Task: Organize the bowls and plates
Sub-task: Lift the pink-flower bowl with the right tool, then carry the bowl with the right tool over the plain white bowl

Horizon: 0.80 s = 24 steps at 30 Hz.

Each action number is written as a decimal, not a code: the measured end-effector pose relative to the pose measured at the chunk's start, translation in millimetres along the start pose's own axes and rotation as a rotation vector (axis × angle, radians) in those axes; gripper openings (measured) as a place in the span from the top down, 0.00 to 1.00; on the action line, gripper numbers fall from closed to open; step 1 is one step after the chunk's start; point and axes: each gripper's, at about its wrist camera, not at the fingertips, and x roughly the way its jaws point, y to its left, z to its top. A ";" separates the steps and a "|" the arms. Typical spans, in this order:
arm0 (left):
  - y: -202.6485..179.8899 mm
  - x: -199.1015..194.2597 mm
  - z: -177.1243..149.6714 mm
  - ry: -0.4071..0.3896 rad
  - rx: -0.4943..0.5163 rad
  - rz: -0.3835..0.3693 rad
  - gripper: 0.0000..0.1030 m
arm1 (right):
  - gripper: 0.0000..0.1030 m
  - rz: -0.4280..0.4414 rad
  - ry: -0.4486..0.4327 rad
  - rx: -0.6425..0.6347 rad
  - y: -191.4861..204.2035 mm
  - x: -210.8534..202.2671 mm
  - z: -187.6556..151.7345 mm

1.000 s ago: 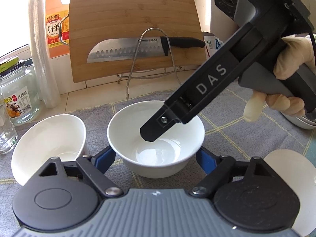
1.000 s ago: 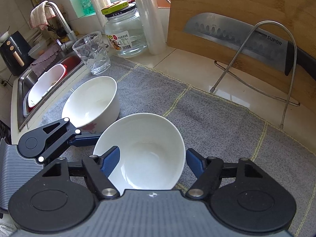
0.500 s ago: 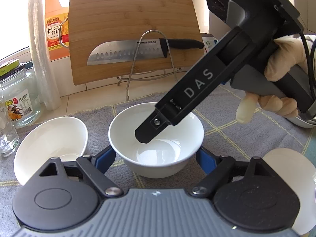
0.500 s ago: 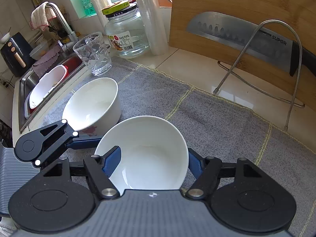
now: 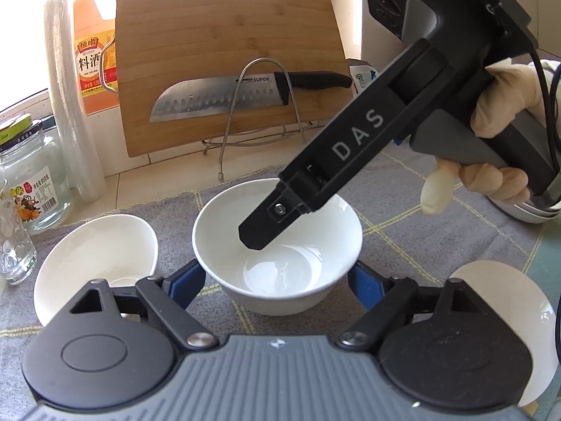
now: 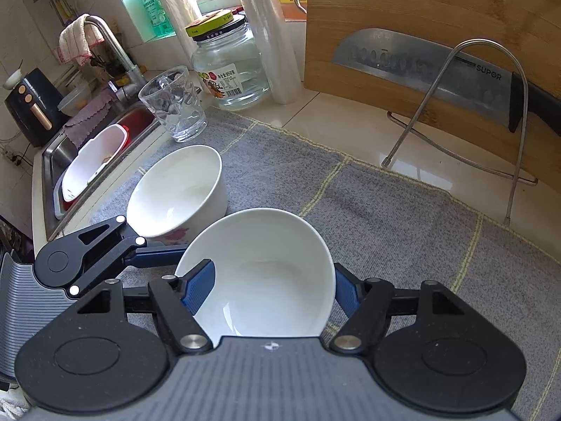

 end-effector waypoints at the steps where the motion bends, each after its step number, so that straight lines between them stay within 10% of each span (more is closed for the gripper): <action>1: -1.0 -2.1 0.8 -0.001 0.004 -0.001 0.15 | 0.26 0.002 -0.005 0.005 0.8 -3.0 -1.0; 24: -46.2 -72.1 15.2 -0.021 0.067 -0.112 0.15 | 0.26 -0.047 -0.059 0.109 34.7 -83.4 -48.8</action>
